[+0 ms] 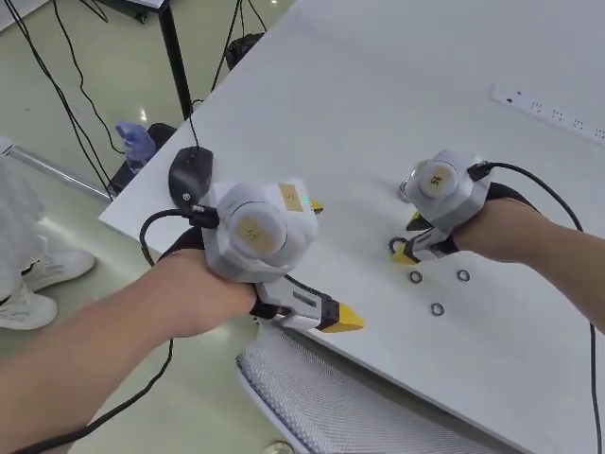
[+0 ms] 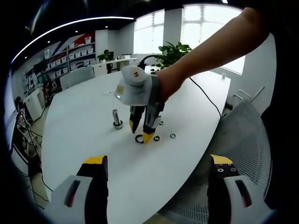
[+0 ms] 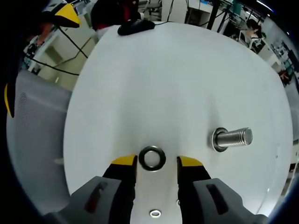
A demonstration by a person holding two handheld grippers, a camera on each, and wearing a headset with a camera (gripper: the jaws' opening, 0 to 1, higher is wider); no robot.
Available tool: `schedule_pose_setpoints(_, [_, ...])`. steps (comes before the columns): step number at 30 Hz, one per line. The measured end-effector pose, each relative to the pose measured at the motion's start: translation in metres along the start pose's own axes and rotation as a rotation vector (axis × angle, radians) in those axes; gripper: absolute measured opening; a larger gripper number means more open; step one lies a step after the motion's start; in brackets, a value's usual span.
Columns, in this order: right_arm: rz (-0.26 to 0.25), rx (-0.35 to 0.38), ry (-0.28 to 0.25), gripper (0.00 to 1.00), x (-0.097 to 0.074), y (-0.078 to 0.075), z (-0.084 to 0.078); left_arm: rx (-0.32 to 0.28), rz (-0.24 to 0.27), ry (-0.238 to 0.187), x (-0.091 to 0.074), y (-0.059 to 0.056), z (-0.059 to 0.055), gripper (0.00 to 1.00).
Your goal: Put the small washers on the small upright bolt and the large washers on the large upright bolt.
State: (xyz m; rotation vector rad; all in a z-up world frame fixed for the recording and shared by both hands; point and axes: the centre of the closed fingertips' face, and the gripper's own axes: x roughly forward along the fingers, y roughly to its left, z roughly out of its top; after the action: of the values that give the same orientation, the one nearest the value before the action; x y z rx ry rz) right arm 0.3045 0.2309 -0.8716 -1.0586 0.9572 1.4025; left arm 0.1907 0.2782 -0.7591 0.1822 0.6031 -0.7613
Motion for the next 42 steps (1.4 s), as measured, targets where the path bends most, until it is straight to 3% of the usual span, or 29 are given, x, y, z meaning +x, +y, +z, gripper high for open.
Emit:
schedule_pose_setpoints(8, [0.004, -0.006, 0.0, 0.33, 0.003, -0.001, -0.001, 0.006, 0.002, -0.006, 0.0, 0.0, 0.0, 0.88])
schedule_pose_setpoints(15, [0.002, -0.017, 0.014, 0.25, 0.005, -0.001, 0.0, 0.004, 0.004, -0.011, -0.001, 0.001, 0.002, 0.87])
schedule_pose_setpoints(23, [-0.015, -0.013, 0.081, 0.22, 0.002, 0.002, 0.001, 0.001, 0.002, -0.007, -0.001, -0.001, 0.001, 0.86])
schedule_pose_setpoints(30, [-0.022, 0.009, 0.052, 0.21, 0.0, 0.001, -0.001, 0.007, -0.007, -0.002, -0.001, -0.003, 0.003, 0.85])
schedule_pose_setpoints(42, [-0.016, 0.031, 0.049, 0.21, -0.008, -0.001, -0.003, 0.021, -0.007, 0.01, -0.001, 0.001, 0.005, 0.84])
